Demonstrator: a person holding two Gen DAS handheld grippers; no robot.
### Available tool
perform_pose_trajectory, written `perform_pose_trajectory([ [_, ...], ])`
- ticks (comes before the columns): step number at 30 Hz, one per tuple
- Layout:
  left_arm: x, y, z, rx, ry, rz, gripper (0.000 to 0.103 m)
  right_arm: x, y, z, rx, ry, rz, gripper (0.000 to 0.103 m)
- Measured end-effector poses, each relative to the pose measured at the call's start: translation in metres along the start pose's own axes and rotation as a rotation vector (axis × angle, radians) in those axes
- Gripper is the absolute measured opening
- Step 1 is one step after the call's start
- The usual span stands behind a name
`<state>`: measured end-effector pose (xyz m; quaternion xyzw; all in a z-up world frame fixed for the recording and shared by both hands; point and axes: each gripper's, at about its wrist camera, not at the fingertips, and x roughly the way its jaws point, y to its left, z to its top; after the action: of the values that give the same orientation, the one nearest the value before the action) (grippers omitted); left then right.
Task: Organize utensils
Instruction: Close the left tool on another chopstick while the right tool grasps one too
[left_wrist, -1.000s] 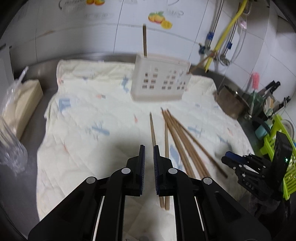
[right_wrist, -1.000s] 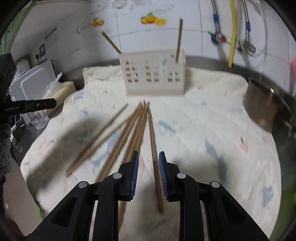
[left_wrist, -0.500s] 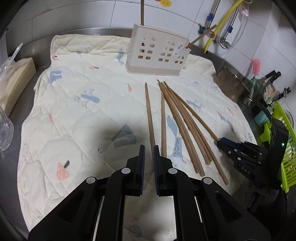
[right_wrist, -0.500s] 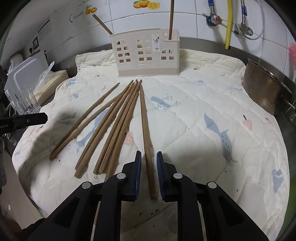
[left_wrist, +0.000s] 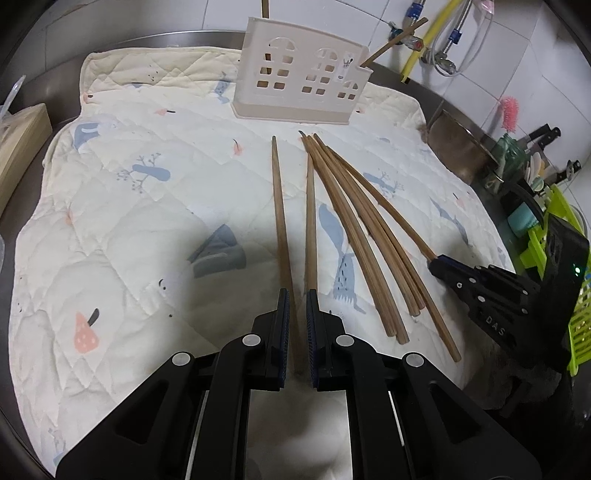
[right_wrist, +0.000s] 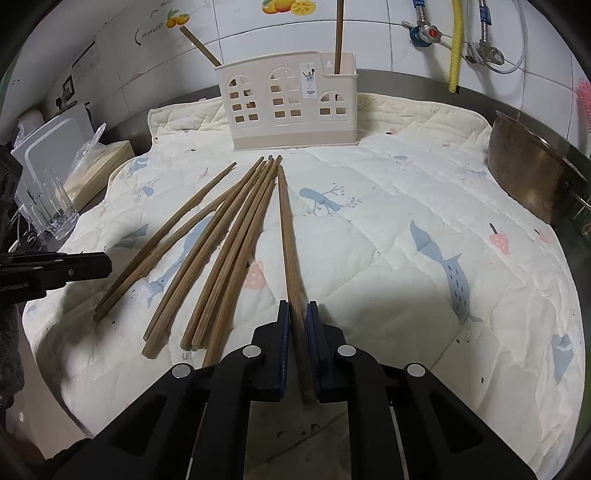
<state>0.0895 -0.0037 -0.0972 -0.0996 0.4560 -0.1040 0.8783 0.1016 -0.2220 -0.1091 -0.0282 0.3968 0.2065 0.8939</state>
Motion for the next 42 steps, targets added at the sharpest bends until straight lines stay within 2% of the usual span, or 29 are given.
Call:
perform_pose_trajectory([
  [22, 0.028, 0.003, 0.009, -0.039, 0.046, 0.028, 0.009, -0.019, 0.001, 0.002, 0.023, -0.053, 0.007, 0.007],
  [33, 0.030, -0.001, 0.008, -0.034, 0.035, 0.057, 0.008, -0.024, 0.006, 0.003, 0.021, -0.066, 0.010, 0.007],
  [42, 0.014, -0.006, 0.012, -0.016, 0.007, 0.076, 0.006, -0.044, 0.009, 0.015, 0.006, -0.123, 0.007, 0.007],
])
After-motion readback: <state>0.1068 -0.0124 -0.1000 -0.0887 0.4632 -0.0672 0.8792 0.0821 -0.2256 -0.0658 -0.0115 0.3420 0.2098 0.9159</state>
